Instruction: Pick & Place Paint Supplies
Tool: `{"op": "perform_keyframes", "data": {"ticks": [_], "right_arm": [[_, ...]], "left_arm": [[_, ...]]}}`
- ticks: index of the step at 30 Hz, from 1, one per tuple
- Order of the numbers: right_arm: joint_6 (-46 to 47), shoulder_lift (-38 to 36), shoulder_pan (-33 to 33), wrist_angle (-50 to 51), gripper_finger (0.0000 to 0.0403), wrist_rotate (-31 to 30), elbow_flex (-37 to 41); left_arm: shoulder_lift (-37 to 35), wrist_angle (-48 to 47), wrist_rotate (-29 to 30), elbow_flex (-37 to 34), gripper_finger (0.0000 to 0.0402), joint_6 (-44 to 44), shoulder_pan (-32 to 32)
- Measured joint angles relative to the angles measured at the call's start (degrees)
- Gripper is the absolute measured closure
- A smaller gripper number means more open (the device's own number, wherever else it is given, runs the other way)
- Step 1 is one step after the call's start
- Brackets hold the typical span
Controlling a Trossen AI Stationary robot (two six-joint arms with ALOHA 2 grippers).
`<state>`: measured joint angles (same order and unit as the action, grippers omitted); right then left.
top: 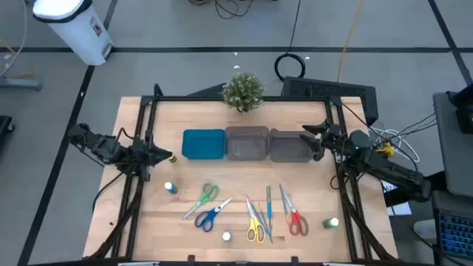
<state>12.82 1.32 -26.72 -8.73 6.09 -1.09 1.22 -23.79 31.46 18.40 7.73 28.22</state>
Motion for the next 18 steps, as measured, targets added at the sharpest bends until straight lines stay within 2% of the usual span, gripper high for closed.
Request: {"op": "perform_keyframes", "data": {"ticks": [18], "right_arm": [[-0.01, 0.00, -0.01, 0.00, 0.0188, 0.00, 0.00]], "left_arm": [[-0.01, 0.02, -0.02, 0.01, 0.0364, 0.00, 0.01]]}}
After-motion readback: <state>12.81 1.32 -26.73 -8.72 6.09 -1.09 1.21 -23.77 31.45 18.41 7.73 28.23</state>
